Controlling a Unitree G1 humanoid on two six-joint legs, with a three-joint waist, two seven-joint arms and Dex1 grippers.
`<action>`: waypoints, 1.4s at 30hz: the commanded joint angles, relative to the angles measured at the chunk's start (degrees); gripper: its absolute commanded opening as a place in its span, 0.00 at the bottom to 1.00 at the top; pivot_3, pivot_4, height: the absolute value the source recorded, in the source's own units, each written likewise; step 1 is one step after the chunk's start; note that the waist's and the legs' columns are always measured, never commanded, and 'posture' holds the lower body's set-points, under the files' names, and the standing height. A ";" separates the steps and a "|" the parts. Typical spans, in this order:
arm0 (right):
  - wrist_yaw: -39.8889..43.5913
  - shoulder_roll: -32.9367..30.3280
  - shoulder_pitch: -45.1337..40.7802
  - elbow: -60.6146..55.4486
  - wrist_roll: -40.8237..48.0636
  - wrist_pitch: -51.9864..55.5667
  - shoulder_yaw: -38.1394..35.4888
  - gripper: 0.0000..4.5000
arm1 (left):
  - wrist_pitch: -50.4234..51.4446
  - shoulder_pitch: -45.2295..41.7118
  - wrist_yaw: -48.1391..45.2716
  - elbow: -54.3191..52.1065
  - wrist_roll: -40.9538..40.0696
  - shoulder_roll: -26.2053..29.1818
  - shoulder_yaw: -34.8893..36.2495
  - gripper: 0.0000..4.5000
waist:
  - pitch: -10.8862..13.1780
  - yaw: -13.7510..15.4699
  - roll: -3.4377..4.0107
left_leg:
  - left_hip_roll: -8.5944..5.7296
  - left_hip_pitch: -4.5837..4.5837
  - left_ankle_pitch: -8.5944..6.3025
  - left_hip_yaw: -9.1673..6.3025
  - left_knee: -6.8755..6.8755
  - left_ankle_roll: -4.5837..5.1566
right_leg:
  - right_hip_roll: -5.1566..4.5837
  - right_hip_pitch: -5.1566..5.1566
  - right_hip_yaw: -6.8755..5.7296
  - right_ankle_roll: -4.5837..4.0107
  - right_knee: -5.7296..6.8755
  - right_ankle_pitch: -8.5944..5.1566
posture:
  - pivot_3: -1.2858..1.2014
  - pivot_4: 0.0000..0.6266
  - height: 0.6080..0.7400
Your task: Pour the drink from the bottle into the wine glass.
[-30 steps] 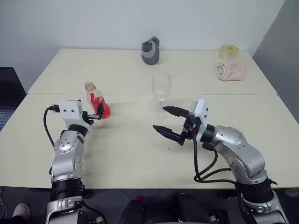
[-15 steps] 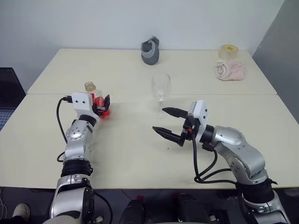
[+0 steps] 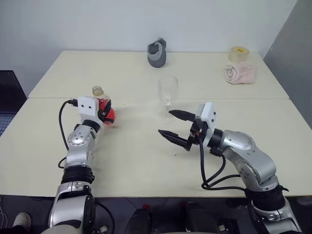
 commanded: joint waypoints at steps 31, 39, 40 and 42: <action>-4.70 1.78 -17.04 17.73 -6.13 -8.86 -7.61 0.89 | -29.53 -46.94 -18.71 37.04 21.27 4.03 -19.73 0.22 | 0.06 -1.57 -0.08 | -0.29 -1.15 0.11 -0.03 0.75 -0.18 | 0.00 -0.88 -0.04 0.14 0.33 0.02 | 0.52 0.24 1.00; -4.43 4.01 -15.82 17.05 -4.96 -10.60 -7.73 0.89 | -33.66 -48.12 -18.00 37.85 25.19 5.00 -22.02 0.22 | 0.06 -1.58 -0.07 | -0.40 -1.16 0.11 -0.04 0.82 -0.17 | -0.07 -0.92 0.00 0.16 0.53 0.03 | 0.52 0.24 1.00; -4.50 4.13 -15.72 17.13 -4.92 -10.68 -7.79 0.89 | -34.14 -48.25 -17.78 37.91 25.82 5.16 -22.41 0.22 | 0.06 -1.58 -0.07 | -0.40 -1.16 0.11 -0.05 0.82 -0.17 | -0.07 -0.92 -0.01 0.17 0.53 0.03 | 0.52 0.24 1.00; -4.52 4.16 -15.76 17.35 -5.00 -10.84 -7.75 0.89 | -34.93 -48.50 -17.49 38.05 26.79 5.41 -22.96 0.22 | 0.06 -1.58 -0.07 | -0.40 -1.16 0.11 -0.05 0.82 -0.17 | -0.07 -0.92 -0.01 0.17 0.54 0.03 | 0.52 0.24 1.00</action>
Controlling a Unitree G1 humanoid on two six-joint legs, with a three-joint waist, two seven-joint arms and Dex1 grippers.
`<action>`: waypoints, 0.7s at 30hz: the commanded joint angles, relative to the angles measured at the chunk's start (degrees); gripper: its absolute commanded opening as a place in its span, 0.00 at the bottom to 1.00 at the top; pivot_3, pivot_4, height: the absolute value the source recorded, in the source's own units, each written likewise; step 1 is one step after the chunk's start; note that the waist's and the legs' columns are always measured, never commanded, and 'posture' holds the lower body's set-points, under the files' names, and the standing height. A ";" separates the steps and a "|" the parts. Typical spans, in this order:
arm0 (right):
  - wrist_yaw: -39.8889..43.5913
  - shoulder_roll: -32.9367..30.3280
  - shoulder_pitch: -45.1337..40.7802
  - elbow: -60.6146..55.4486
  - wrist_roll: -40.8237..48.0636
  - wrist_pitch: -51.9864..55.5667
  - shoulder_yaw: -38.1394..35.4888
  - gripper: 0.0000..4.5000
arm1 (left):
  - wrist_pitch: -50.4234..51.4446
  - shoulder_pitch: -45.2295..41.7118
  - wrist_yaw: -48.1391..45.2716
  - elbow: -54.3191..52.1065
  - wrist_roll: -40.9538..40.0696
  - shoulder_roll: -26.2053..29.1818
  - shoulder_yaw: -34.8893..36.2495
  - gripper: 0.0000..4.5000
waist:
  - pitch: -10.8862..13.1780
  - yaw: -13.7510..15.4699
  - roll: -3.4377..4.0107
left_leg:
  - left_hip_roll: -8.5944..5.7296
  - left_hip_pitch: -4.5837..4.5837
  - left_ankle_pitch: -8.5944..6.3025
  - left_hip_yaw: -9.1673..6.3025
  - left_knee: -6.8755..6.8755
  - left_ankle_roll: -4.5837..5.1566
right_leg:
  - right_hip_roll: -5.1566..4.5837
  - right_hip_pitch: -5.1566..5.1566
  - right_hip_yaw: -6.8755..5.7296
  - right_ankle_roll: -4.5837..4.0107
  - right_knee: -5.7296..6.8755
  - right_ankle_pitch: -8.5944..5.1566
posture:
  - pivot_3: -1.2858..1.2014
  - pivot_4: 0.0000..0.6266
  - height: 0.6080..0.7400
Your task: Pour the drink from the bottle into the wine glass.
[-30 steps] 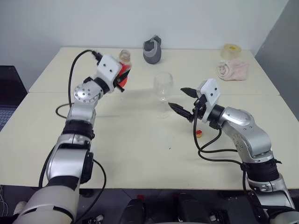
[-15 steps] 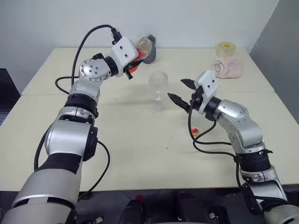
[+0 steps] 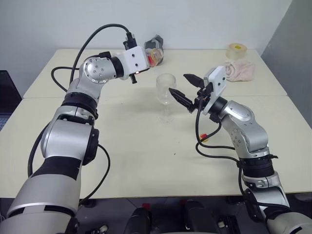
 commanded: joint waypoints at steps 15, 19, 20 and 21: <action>0.57 0.51 -1.07 -1.16 0.63 -2.98 -0.78 0.89 | -6.74 -5.20 7.13 0.38 8.92 4.54 -5.64 0.22 | 0.00 -0.08 0.00 | -0.01 0.01 0.00 0.00 0.00 0.00 | 0.00 -0.02 0.01 0.01 0.06 0.00 | 0.52 0.24 1.00; 0.85 0.23 -1.20 -1.01 0.26 -3.18 -0.58 0.89 | -7.30 -5.33 8.28 0.68 10.04 4.73 -6.42 0.22 | 0.00 -0.15 0.00 | -0.03 0.00 0.00 0.00 0.02 0.00 | -0.01 -0.02 0.01 0.01 0.06 -0.01 | 0.52 0.24 1.00; 0.90 0.19 -1.29 -0.94 0.24 -3.18 -0.58 0.89 | -7.48 -5.38 8.65 0.69 10.51 4.82 -6.74 0.22 | 0.00 -0.19 0.00 | -0.02 0.01 0.00 0.00 0.02 0.00 | -0.01 -0.01 0.01 0.01 0.07 -0.01 | 0.52 0.24 1.00; 0.97 0.17 -1.37 -0.91 0.20 -3.21 -0.57 0.89 | -7.75 -5.42 9.02 0.69 10.92 4.90 -7.00 0.22 | 0.00 -0.23 0.00 | -0.03 0.01 0.00 0.00 0.02 0.00 | -0.01 -0.02 0.01 0.01 0.08 -0.01 | 0.52 0.24 1.00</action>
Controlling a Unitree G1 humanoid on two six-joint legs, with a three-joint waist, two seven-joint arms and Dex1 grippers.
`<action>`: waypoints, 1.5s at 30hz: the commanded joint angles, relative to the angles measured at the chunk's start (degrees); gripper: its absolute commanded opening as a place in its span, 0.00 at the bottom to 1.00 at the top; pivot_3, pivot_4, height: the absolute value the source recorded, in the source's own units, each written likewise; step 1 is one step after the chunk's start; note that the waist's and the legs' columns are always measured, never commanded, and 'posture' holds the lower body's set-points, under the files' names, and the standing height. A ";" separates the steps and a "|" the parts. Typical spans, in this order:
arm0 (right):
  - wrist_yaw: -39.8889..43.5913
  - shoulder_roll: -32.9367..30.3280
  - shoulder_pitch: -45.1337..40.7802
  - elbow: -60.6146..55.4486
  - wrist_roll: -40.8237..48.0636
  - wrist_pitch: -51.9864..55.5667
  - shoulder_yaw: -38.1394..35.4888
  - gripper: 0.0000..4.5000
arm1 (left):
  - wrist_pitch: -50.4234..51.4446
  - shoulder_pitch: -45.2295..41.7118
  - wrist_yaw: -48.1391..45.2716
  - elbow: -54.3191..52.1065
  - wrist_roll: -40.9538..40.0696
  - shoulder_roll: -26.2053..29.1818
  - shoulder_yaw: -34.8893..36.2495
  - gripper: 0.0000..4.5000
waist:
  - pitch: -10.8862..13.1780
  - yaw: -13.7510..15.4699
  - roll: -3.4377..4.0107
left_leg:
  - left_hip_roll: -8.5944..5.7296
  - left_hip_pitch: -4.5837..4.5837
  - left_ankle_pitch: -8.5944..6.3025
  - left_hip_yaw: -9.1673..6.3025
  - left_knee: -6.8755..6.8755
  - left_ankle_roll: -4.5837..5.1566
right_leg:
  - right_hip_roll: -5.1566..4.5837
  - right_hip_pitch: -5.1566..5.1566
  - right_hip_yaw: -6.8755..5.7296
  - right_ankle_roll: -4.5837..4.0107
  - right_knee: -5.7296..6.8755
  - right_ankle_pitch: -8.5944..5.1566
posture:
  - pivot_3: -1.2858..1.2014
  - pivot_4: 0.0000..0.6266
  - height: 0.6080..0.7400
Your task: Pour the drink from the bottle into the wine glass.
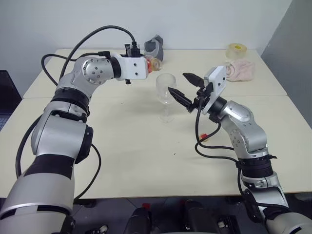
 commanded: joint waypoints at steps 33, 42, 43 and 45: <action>0.66 -0.44 -0.07 -2.31 -0.34 -2.01 -0.38 0.89 | -3.36 -7.99 10.25 1.02 9.85 1.82 -7.42 0.22 | 0.00 -0.35 0.00 | -0.20 0.01 0.00 -0.07 0.05 0.01 | -0.12 -0.03 0.03 0.15 0.25 -0.09 | 0.52 0.24 1.00; 0.83 -0.46 -0.59 -1.64 -0.55 -2.39 -0.34 0.89 | -3.29 -8.86 12.11 1.37 10.77 1.82 -8.43 0.22 | 0.00 -0.37 0.00 | -0.29 0.00 0.00 -0.19 0.06 0.02 | -0.15 -0.03 0.02 0.16 0.27 -0.10 | 0.52 0.24 1.00; 0.90 -0.48 -0.65 -1.56 -0.52 -2.41 -0.35 0.89 | -3.26 -8.99 12.46 1.39 11.10 1.85 -8.66 0.22 | 0.00 -0.38 0.00 | -0.29 0.00 0.01 -0.19 0.06 0.02 | -0.16 -0.03 0.02 0.16 0.27 -0.10 | 0.52 0.24 1.00; 1.00 -0.56 -0.68 -1.62 -0.47 -2.35 -0.37 0.89 | -3.36 -9.27 12.91 1.42 11.59 1.96 -8.93 0.22 | 0.00 -0.38 0.00 | -0.30 0.00 0.01 -0.20 0.06 0.02 | -0.16 -0.03 0.02 0.16 0.27 -0.10 | 0.52 0.24 1.00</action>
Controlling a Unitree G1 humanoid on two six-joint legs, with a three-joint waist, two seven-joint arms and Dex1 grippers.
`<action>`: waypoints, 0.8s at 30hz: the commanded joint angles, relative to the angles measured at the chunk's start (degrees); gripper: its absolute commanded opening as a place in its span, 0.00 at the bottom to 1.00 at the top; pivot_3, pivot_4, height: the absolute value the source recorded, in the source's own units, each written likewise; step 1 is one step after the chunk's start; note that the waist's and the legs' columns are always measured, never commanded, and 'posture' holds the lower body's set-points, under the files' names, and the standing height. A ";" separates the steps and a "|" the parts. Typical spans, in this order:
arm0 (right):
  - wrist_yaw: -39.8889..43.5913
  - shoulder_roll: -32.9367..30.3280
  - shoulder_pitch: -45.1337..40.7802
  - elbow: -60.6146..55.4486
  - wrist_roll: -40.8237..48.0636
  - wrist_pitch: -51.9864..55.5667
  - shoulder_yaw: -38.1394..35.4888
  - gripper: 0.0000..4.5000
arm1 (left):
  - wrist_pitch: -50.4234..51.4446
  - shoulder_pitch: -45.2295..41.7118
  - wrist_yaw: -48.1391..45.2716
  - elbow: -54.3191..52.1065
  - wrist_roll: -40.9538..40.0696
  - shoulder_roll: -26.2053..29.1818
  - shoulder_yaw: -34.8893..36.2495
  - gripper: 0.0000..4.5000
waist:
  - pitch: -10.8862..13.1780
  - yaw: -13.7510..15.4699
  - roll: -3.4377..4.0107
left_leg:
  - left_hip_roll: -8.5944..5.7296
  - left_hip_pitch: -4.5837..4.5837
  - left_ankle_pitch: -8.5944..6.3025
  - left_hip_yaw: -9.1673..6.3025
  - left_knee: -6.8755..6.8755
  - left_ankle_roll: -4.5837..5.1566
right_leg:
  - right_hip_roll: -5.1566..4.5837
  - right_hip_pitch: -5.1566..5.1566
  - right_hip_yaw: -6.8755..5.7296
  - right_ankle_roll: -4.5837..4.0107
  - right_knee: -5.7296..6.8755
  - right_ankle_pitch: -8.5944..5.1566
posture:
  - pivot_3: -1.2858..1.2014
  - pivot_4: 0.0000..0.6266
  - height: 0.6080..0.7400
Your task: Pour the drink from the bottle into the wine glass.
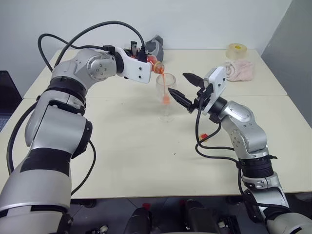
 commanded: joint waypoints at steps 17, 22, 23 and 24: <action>0.96 -0.52 -0.95 -1.58 0.32 -1.29 -0.39 0.89 | -0.52 -5.25 5.64 -0.29 3.31 1.30 -3.03 0.22 | 0.00 -0.01 0.00 | -0.02 0.00 0.00 -0.01 0.01 0.00 | -0.01 0.00 0.00 0.00 0.01 0.00 | 0.52 0.24 1.00; 1.17 -0.39 -0.98 -1.64 0.29 -1.14 -0.42 0.89 | -0.51 -5.54 6.16 -0.19 3.47 1.54 -3.44 0.22 | 0.00 -0.02 0.00 | -0.02 0.00 0.00 -0.01 0.01 0.00 | -0.01 0.00 0.00 0.00 0.01 0.00 | 0.52 0.24 1.00; 1.21 -0.39 -0.97 -1.66 0.27 -1.11 -0.46 0.89 | -0.45 -5.62 6.25 -0.17 3.57 1.62 -3.48 0.22 | 0.00 -0.02 0.00 | -0.02 0.00 0.00 -0.01 0.01 0.00 | -0.01 0.00 0.00 0.00 0.02 0.00 | 0.52 0.24 1.00; 1.23 -0.40 -0.97 -1.69 0.27 -1.08 -0.50 0.89 | -0.37 -5.69 6.32 -0.15 3.65 1.68 -3.49 0.22 | 0.00 -0.03 0.00 | -0.02 0.00 0.00 -0.01 0.01 0.00 | -0.01 0.00 0.00 0.00 0.02 0.00 | 0.52 0.24 1.00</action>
